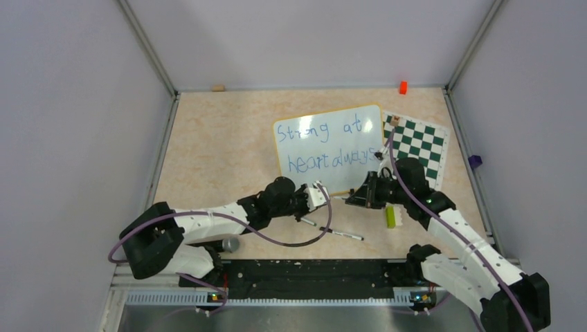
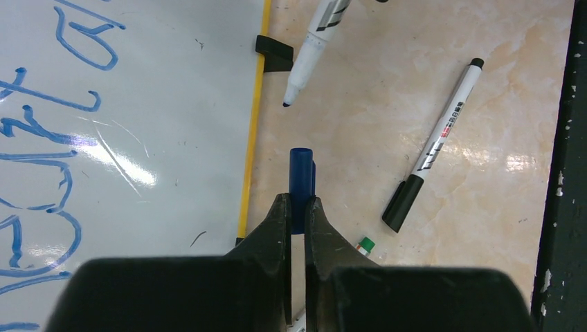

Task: Write a sentence on the whiteboard
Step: Close the pen cap, then place the whiteboard marker at the center of the board, then reset both arms

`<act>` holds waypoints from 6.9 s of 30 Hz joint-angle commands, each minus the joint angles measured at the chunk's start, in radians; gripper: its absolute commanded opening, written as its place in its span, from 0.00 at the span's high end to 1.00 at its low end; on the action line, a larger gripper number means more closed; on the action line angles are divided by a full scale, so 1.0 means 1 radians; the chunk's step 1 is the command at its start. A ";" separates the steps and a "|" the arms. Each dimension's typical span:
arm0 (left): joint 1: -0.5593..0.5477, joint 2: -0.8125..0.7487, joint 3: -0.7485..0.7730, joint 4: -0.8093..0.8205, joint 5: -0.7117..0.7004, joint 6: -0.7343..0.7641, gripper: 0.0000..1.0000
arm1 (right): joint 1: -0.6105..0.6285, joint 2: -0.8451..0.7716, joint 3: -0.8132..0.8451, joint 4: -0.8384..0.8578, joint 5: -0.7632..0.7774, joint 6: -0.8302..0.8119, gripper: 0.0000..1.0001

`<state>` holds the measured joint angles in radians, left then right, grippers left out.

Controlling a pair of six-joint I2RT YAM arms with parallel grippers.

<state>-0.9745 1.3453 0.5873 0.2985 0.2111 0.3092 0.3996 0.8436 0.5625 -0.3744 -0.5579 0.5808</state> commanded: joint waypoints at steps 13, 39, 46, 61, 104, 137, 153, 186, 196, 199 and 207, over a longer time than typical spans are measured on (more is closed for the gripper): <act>0.001 -0.037 -0.008 0.054 0.017 0.006 1.00 | 0.022 0.024 -0.028 0.106 -0.039 0.037 1.00; 0.000 -0.047 -0.010 0.048 0.025 0.008 1.00 | 0.062 0.048 -0.061 0.146 -0.027 0.059 1.00; 0.000 -0.065 -0.025 0.065 0.046 0.008 1.00 | 0.064 0.054 -0.063 0.150 -0.025 0.059 1.00; 0.000 -0.078 -0.046 0.110 0.173 0.029 1.00 | 0.087 0.079 -0.057 0.177 -0.054 0.065 1.00; -0.001 -0.091 -0.060 0.223 0.289 -0.093 0.71 | 0.475 0.399 0.351 -0.119 0.358 -0.071 1.00; 0.170 -0.405 -0.197 0.140 -0.439 -0.359 0.28 | 0.150 0.070 0.148 -0.086 0.664 -0.044 0.28; 0.468 -0.542 -0.307 0.103 -0.560 -0.537 0.19 | 0.091 -0.240 -0.287 0.694 1.263 -0.551 0.36; 0.816 -0.063 -0.277 0.544 -0.531 -0.371 0.29 | -0.258 0.609 -0.453 1.731 0.959 -0.600 0.35; 0.851 -0.091 -0.303 0.554 -0.509 -0.410 0.34 | -0.266 0.626 -0.423 1.707 0.966 -0.597 0.01; 0.871 -0.084 -0.291 0.534 -0.487 -0.424 0.34 | -0.266 0.625 -0.421 1.704 0.964 -0.596 0.01; 0.898 -0.137 -0.366 0.608 -0.539 -0.483 0.35 | -0.266 0.625 -0.421 1.704 0.965 -0.596 0.01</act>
<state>-0.0940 1.2747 0.2890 0.8062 -0.2855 -0.1146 0.1455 1.4719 0.1192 1.2865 0.4057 -0.0181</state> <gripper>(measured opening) 0.651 0.988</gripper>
